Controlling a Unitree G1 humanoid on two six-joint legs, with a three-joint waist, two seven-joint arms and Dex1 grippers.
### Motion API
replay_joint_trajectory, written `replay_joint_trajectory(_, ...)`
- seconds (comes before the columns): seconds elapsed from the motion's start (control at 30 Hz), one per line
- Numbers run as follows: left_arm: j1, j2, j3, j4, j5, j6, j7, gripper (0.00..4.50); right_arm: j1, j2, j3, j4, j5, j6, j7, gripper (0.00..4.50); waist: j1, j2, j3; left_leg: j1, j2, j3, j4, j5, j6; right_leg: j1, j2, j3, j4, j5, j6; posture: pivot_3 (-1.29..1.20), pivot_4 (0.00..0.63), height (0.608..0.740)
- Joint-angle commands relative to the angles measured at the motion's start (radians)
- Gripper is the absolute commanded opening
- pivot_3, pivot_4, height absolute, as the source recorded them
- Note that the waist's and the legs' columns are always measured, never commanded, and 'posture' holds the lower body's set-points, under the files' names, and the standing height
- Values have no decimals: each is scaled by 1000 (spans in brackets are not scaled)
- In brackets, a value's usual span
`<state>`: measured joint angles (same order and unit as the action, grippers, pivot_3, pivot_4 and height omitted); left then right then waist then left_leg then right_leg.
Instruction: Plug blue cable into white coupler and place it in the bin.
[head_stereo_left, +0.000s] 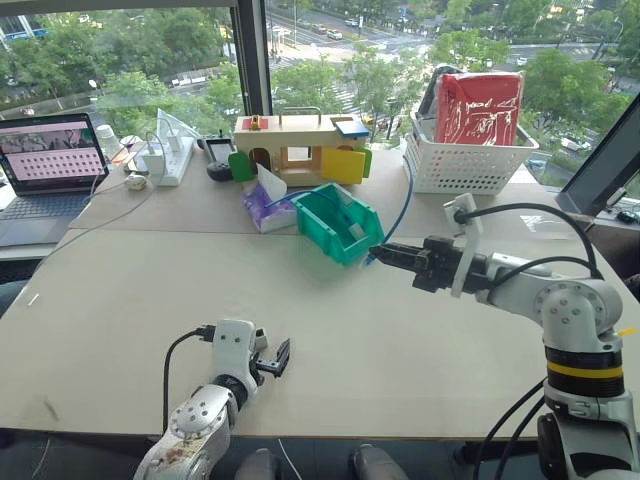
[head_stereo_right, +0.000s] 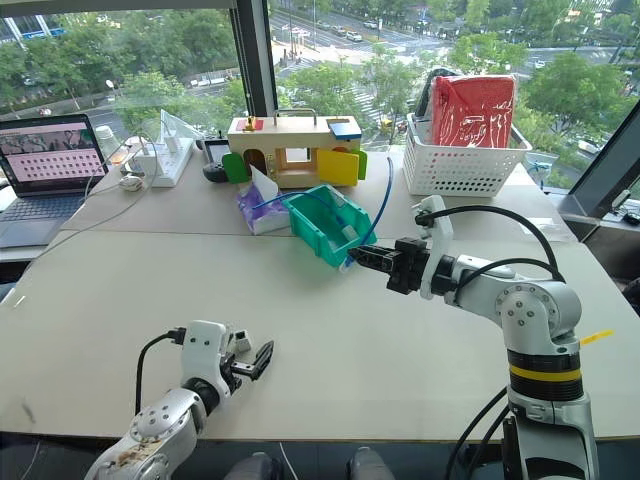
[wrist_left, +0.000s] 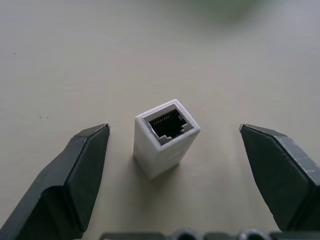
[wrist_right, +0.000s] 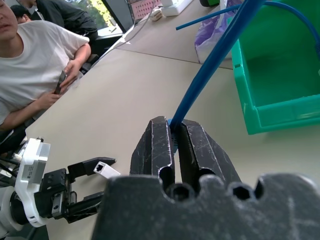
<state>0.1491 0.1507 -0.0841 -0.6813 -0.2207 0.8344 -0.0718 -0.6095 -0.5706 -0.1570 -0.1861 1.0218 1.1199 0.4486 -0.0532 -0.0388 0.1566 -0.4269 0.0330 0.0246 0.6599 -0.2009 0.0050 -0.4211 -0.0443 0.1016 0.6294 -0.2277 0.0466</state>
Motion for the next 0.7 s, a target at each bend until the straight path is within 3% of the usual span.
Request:
replay_joint_trajectory(0.03,-4,-5,-23,27,12,0,4,4478,-2,-1,-31,-36,5,-10,2,0,4,0,0,0,0,0,0,0,0,0,0,0,0,0,0,0,150,740)
replay_joint_trajectory(0.07,-3,-3,-27,31,16,-2,4,4478,-1,-1,-32,-38,6,-10,2,0,5,0,0,0,0,0,0,0,0,0,0,0,0,0,-1,0,150,740)
replay_joint_trajectory(0.17,6,8,-36,40,29,-10,-1,3737,5,-9,-34,-42,6,-8,9,0,8,0,0,0,0,0,0,0,0,0,0,0,0,1,-1,0,150,740)
replay_joint_trajectory(0.23,11,21,-41,42,39,-15,-7,2840,8,-13,-36,-41,6,-8,14,0,8,0,0,0,0,0,0,0,0,0,0,0,0,1,-1,0,150,740)
replay_joint_trajectory(0.27,12,24,-43,43,41,-17,-8,2677,8,-14,-36,-40,5,-8,16,0,8,0,0,0,0,0,0,0,0,0,0,0,0,1,-1,0,150,740)
replay_joint_trajectory(0.43,18,126,-28,36,28,-65,-112,872,17,-5,-32,-49,2,-13,10,0,9,0,0,0,0,0,0,0,0,0,0,0,0,0,-1,0,150,740)
replay_joint_trajectory(0.53,-4,234,12,71,-50,-197,-317,861,25,8,-35,-59,4,-18,-3,0,8,1,0,0,0,0,0,0,0,-1,0,0,0,0,-2,0,150,740)
replay_joint_trajectory(0.63,-36,282,48,121,-118,-258,-441,861,31,18,-40,-65,3,-21,-14,0,8,0,0,-1,1,1,0,0,0,-2,0,0,0,0,-2,0,150,740)
replay_joint_trajectory(0.7,-94,350,61,199,-171,-375,-640,861,44,28,-53,-84,8,-25,-35,0,10,0,0,-1,1,1,0,0,0,-2,0,0,0,0,-2,0,150,740)
